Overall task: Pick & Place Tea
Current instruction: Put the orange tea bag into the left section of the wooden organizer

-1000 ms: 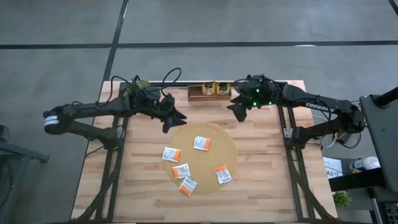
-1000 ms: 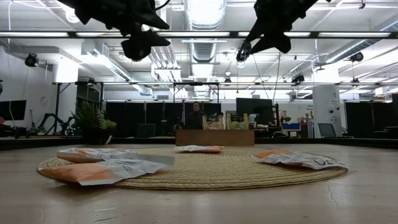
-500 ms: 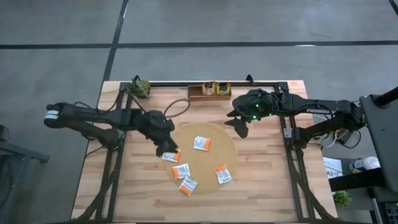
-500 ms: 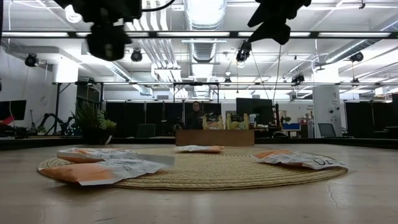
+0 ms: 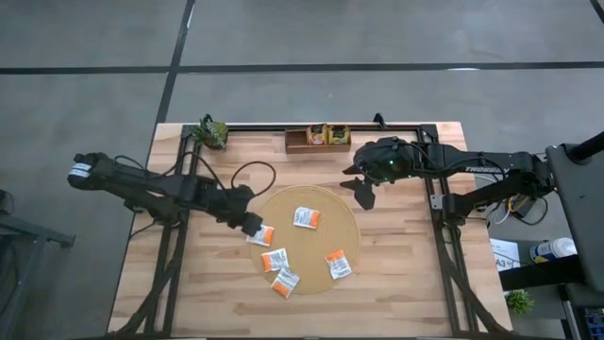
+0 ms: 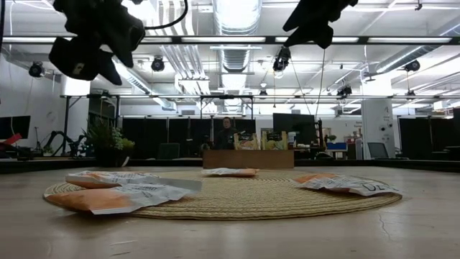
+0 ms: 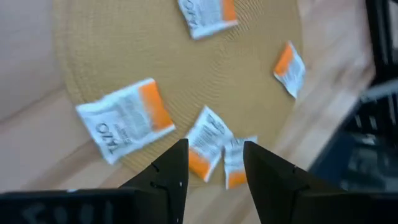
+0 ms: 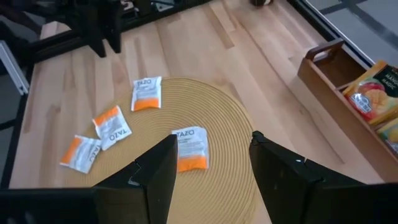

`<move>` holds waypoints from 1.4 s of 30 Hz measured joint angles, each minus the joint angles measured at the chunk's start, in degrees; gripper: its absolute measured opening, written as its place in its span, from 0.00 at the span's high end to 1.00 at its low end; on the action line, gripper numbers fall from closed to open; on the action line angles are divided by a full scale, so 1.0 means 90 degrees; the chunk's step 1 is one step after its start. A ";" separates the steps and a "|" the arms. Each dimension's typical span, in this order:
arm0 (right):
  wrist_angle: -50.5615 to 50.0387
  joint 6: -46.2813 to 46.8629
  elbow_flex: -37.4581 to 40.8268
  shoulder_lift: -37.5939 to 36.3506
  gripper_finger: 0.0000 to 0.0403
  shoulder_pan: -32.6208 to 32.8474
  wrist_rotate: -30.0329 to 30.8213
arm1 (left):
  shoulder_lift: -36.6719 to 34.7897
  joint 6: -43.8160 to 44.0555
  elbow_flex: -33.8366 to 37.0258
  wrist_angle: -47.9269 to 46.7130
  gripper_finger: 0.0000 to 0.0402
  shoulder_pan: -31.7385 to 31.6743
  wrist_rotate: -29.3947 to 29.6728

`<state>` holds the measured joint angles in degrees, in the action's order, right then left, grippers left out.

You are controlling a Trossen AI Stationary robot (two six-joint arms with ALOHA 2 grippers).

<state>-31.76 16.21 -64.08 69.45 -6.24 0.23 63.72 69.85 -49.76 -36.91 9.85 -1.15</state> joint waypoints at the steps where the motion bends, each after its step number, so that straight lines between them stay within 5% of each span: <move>1: 0.0018 0.0048 0.0001 0.0000 0.51 0.0000 -0.0002 | 0.0023 0.0050 0.0000 -0.0052 0.64 0.0000 0.0068; 28: 0.0067 0.0490 0.0003 0.0000 0.51 -0.0002 -0.0002 | 0.2537 0.0213 -0.0381 -0.1192 0.67 0.0044 -0.0189; 42: 0.0064 0.0463 0.0003 0.0000 0.51 -0.0002 -0.0002 | 0.2713 0.0397 -0.0336 -0.0972 0.67 0.0038 0.0459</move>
<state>-31.18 20.38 -64.05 69.45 -6.26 0.21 88.14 73.42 -52.78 -45.66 10.19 2.99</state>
